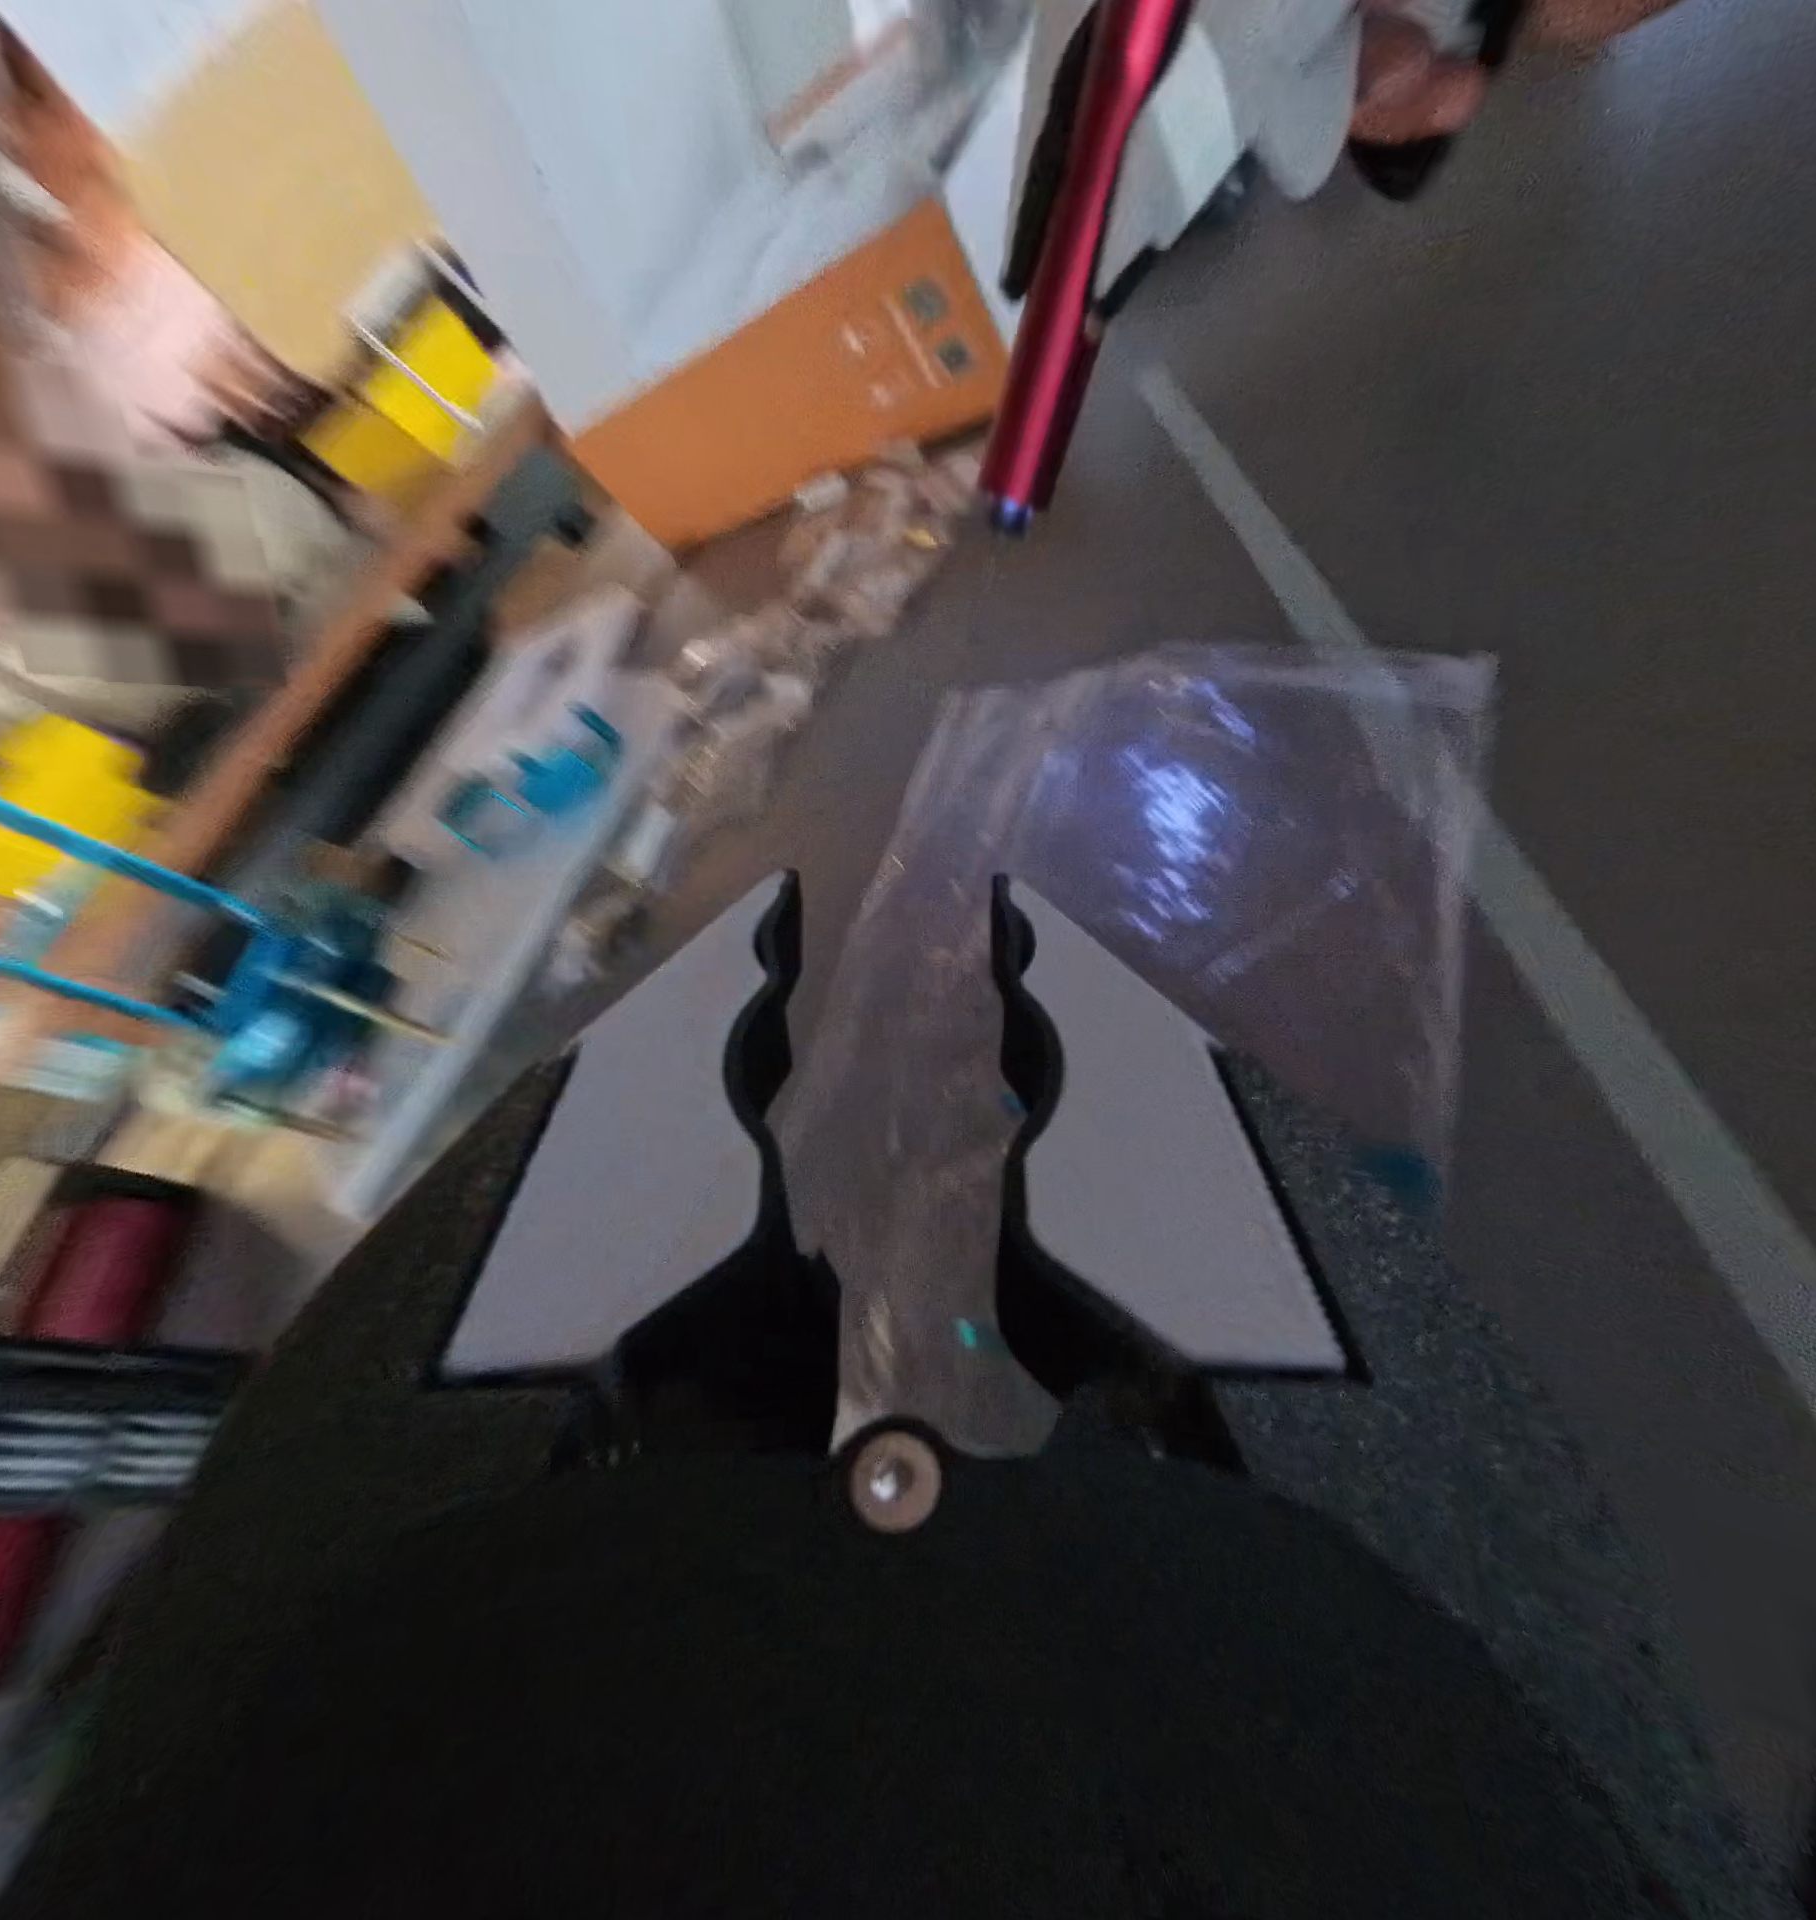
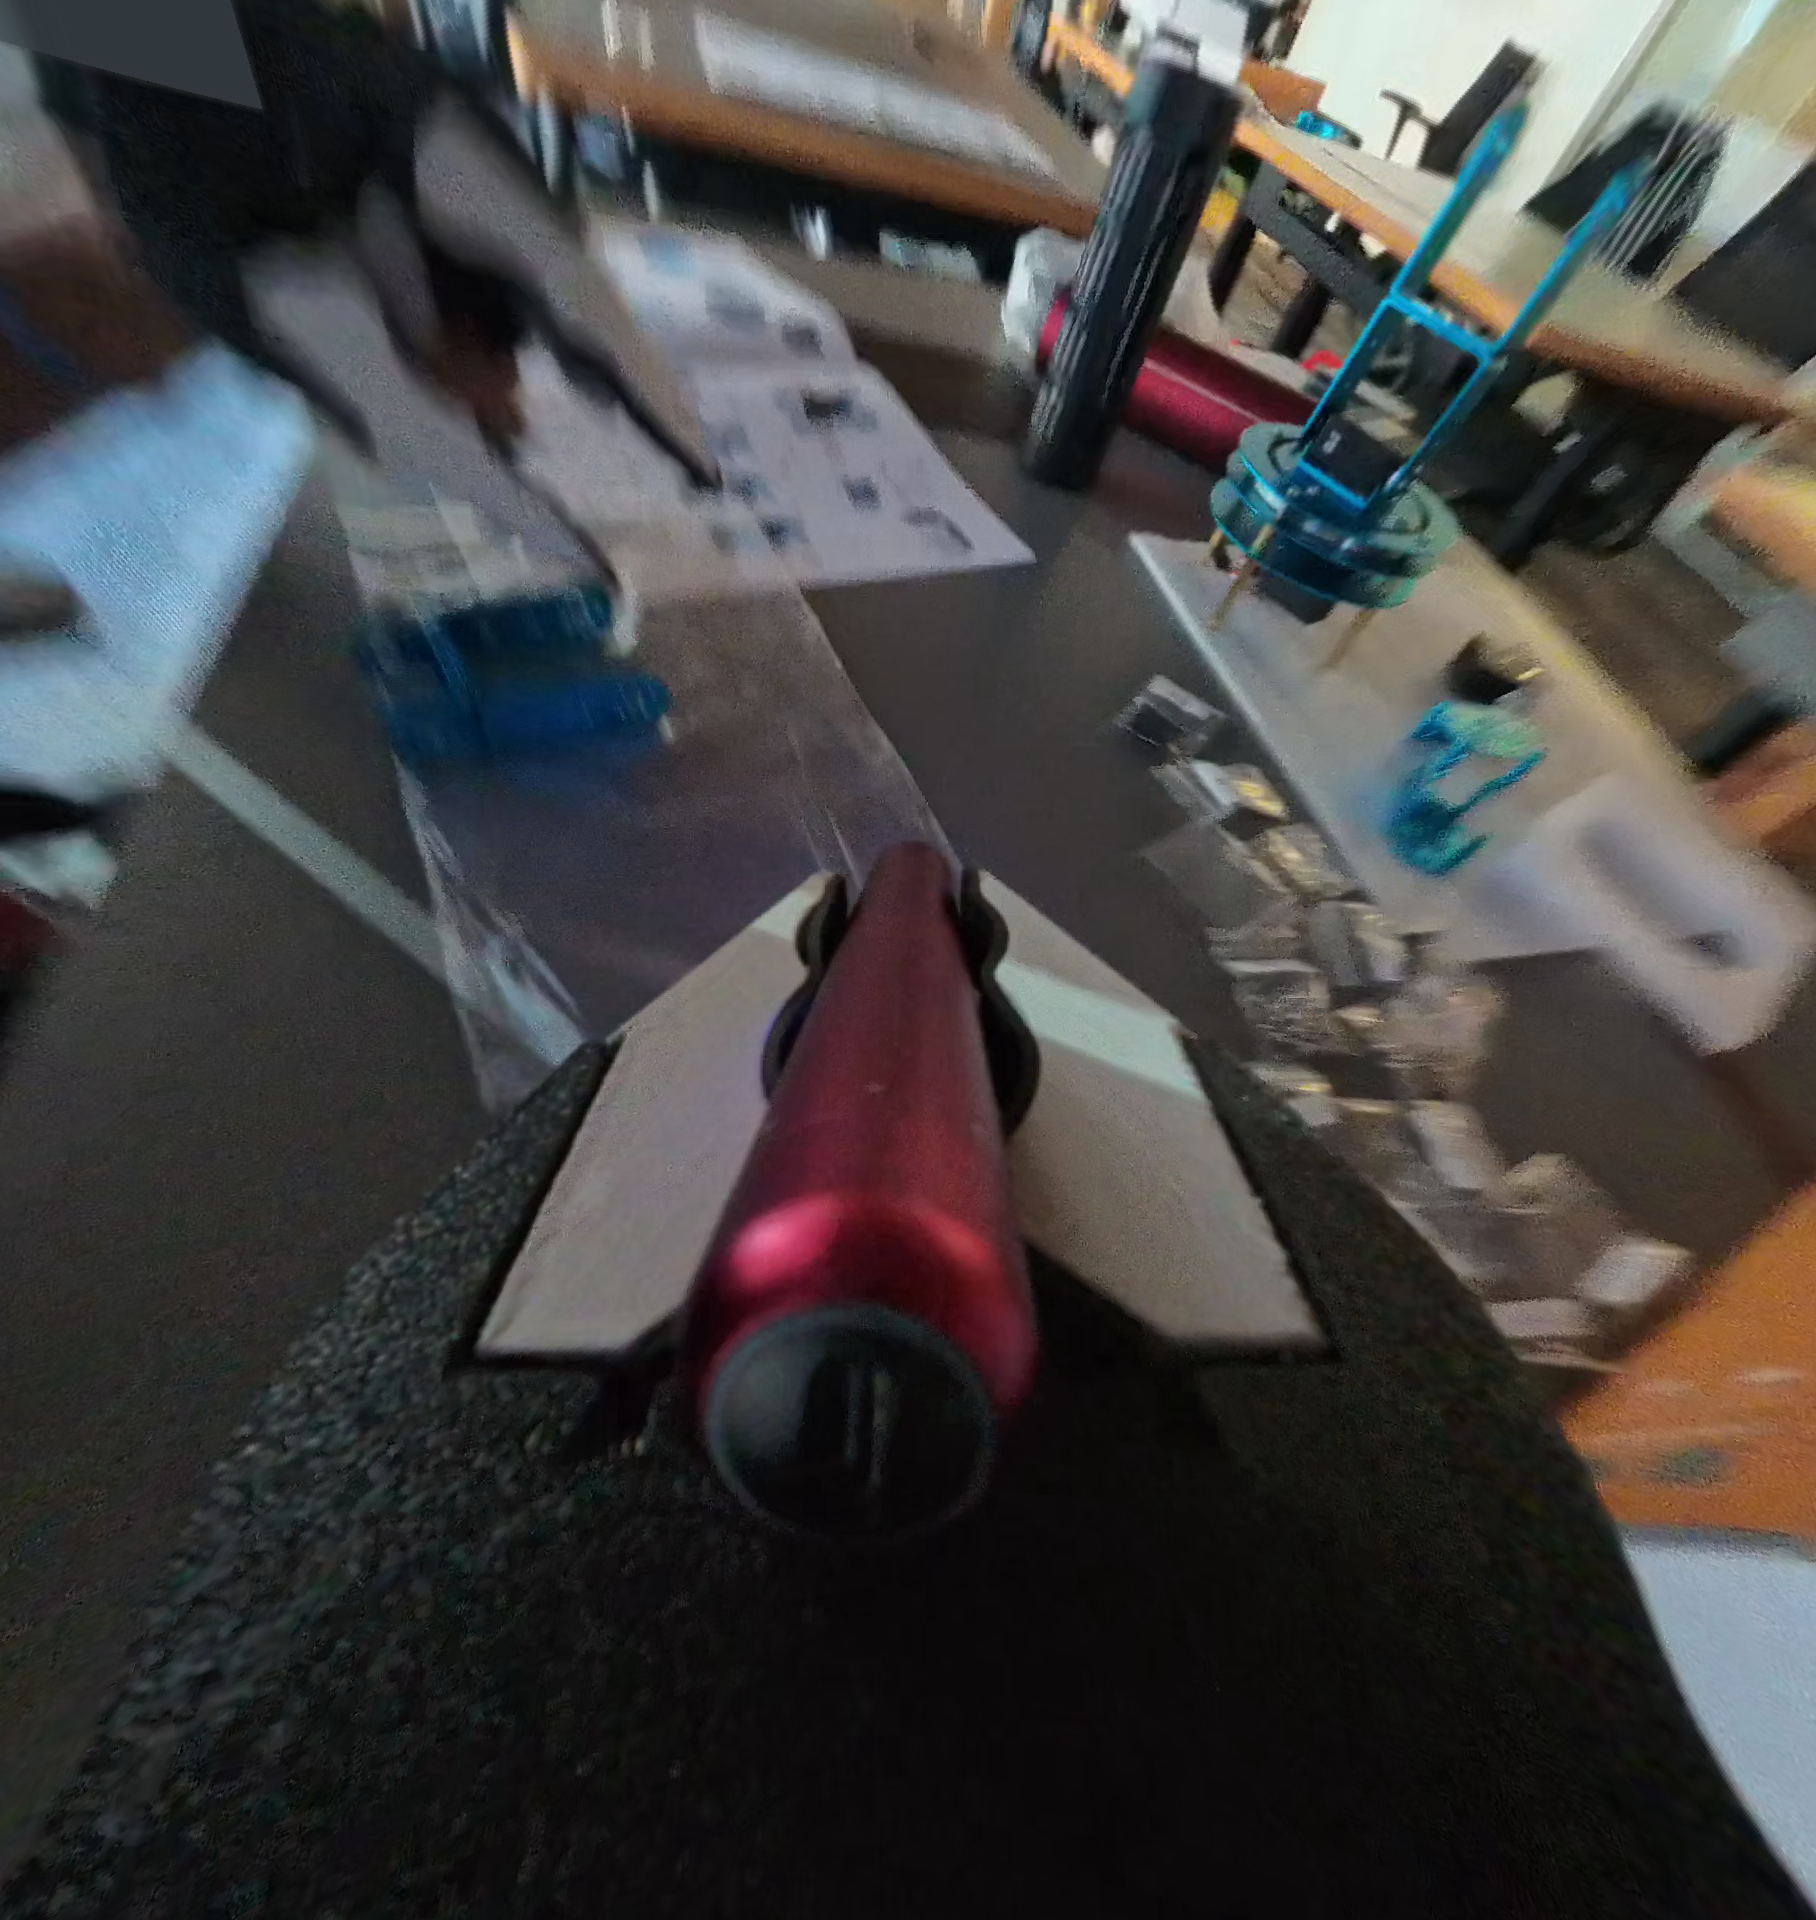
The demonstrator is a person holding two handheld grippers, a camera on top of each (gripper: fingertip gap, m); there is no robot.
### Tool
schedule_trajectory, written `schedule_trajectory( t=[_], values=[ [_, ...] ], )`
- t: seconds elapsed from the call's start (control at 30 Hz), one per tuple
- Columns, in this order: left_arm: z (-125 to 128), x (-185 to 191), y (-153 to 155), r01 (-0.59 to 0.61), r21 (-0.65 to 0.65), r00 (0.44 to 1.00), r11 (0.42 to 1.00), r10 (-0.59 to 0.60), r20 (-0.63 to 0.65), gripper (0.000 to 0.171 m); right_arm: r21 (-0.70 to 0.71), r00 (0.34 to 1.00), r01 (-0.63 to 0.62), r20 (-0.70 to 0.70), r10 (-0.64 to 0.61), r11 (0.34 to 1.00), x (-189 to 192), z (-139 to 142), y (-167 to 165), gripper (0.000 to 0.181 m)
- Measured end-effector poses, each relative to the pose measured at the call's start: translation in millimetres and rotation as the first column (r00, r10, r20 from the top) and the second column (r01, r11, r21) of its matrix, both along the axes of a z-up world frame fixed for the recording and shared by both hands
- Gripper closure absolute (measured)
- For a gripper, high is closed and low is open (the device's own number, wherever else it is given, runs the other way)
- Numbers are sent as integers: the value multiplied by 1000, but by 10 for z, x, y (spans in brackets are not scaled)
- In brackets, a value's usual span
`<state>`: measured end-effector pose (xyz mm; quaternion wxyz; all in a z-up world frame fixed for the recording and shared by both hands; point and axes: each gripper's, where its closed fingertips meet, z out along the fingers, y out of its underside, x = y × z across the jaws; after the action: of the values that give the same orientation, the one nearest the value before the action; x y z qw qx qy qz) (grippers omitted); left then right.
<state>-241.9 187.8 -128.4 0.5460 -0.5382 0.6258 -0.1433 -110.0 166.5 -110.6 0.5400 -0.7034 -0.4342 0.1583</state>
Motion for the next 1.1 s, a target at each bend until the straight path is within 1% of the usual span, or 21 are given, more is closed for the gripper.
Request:
schedule_trajectory(
  t=[0.03,0.07,0.13,0.23,0.3,0.37,0.47,0.57,0.7,0.87,0.97,1.03,1.1],
  values=[
    [-49,-157,-31,20,-113,1000,993,-22,-16,135,78,993,9,120,-18,997,-6,-76,-30,160],
    [-80,-301,-71,32,-199,999,980,-38,-25,133,150,976,29,207,-60,988,-16,-127,-46,159],
    [-105,-532,-151,43,-265,999,963,-50,-17,133,261,939,1,332,-91,965,-107,-210,-119,159],
    [-178,-700,-394,111,-357,993,927,-114,12,134,309,904,-31,414,-105,951,-220,-334,-186,159],
    [-267,-760,-547,158,-390,985,907,-170,3,133,301,891,-44,443,-99,953,-264,-390,-214,159],
    [-377,-814,-615,168,-396,979,903,-199,-37,134,292,881,-39,462,-105,956,-259,-443,-216,160],
    [-457,-839,-598,159,-399,977,903,-202,-67,133,290,876,-25,467,-119,957,-232,-458,-218,160],
    [-441,-807,-587,177,-419,975,891,-217,-50,133,275,871,-8,474,-128,961,-174,-497,-191,159],
    [-404,-763,-558,193,-417,972,888,-231,-42,133,267,864,4,483,-138,964,-117,-526,-160,159],
    [-434,-748,-535,210,-446,964,870,-260,-52,133,275,873,2,468,-136,961,-136,-487,-174,159],
    [-493,-770,-543,214,-457,956,863,-282,-84,131,282,877,-2,462,-134,960,-153,-464,-187,159],
    [-508,-802,-522,215,-448,951,868,-291,-107,129,268,892,-3,437,-119,963,-173,-439,-201,159],
    [-487,-831,-524,233,-467,944,853,-313,-101,130,238,917,-2,388,-94,971,-193,-405,-214,159]
  ],
)
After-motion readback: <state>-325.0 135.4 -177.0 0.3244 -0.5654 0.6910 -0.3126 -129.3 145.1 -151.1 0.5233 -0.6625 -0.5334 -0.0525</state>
